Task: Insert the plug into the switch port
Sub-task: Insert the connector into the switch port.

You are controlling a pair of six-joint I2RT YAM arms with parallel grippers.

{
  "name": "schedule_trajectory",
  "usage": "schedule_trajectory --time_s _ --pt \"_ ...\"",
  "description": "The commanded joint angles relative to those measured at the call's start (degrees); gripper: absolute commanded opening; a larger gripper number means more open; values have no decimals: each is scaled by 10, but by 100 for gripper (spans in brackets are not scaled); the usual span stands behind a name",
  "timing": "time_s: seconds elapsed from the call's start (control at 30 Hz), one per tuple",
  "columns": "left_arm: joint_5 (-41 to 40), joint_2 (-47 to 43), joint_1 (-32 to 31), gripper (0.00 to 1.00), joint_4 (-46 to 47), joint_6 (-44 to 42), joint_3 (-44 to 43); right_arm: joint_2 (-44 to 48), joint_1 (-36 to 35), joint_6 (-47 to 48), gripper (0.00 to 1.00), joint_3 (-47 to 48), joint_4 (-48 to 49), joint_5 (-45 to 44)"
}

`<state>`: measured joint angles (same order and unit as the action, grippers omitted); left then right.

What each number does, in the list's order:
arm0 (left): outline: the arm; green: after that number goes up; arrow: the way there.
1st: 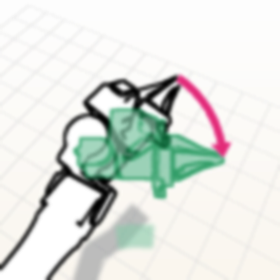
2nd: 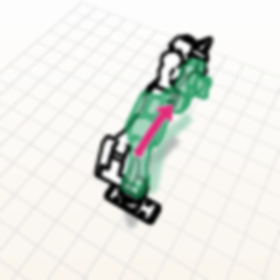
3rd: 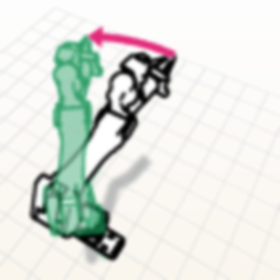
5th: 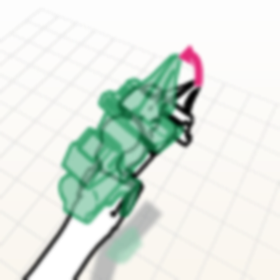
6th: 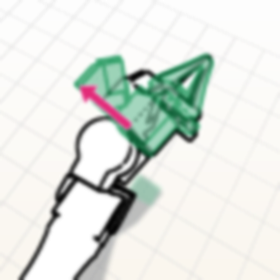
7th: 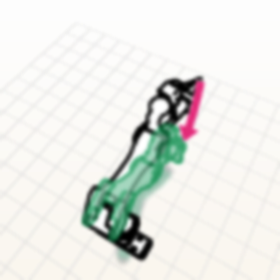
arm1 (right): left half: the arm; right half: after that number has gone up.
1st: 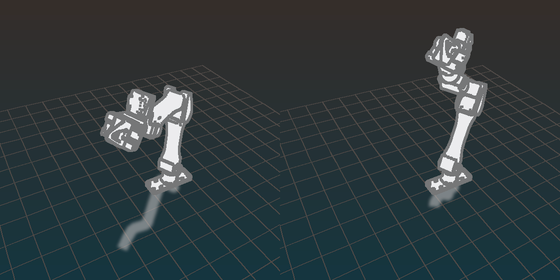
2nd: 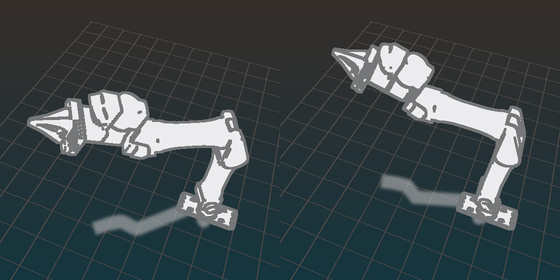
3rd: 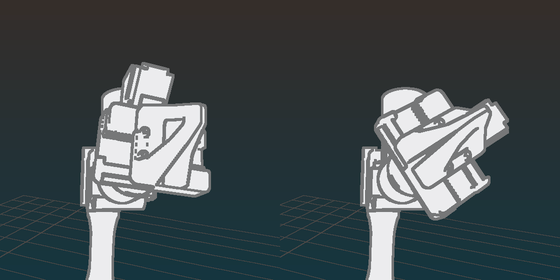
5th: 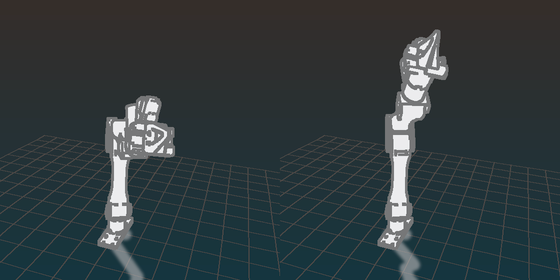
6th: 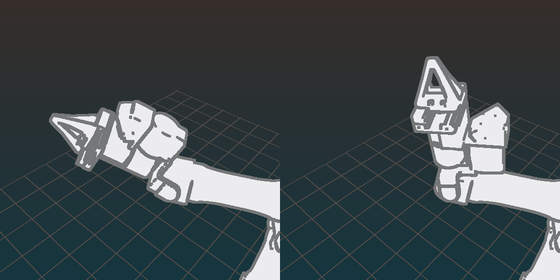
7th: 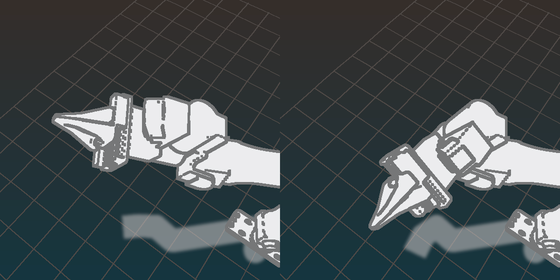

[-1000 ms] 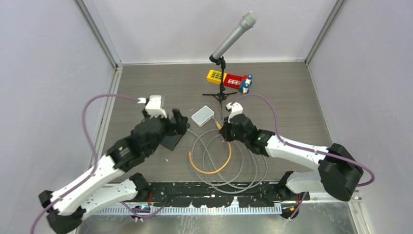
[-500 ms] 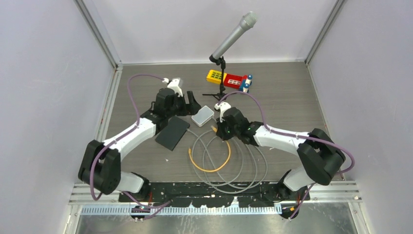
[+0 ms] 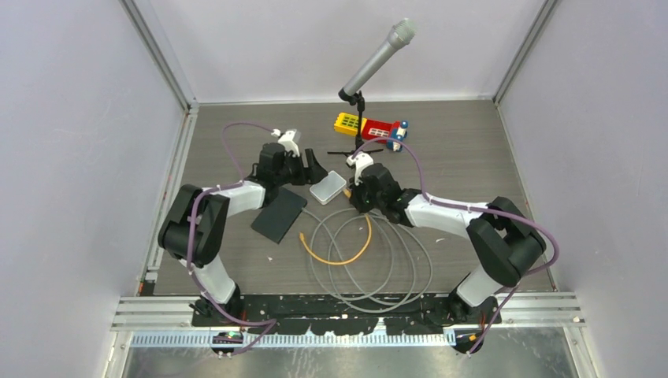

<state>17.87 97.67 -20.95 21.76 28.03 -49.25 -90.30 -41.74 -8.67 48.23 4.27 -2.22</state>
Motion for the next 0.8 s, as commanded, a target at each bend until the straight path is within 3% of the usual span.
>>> schedule_trajectory --time_s 0.0,0.17,0.33,0.53,0.77 --pt "21 13 -1 71 65 -15 -12 -9 4 8 1 11 61 9" --pt "38 33 2 69 69 -6 -12 -27 5 8 0 0 95 14" --pt "36 21 2 63 -54 -19 -46 -51 9 6 1 6 97 42" --pt "33 32 1 62 -4 -12 -13 -46 10 -6 1 -13 99 62" --pt "85 73 1 60 32 14 -30 -40 9 16 0 -14 77 32"
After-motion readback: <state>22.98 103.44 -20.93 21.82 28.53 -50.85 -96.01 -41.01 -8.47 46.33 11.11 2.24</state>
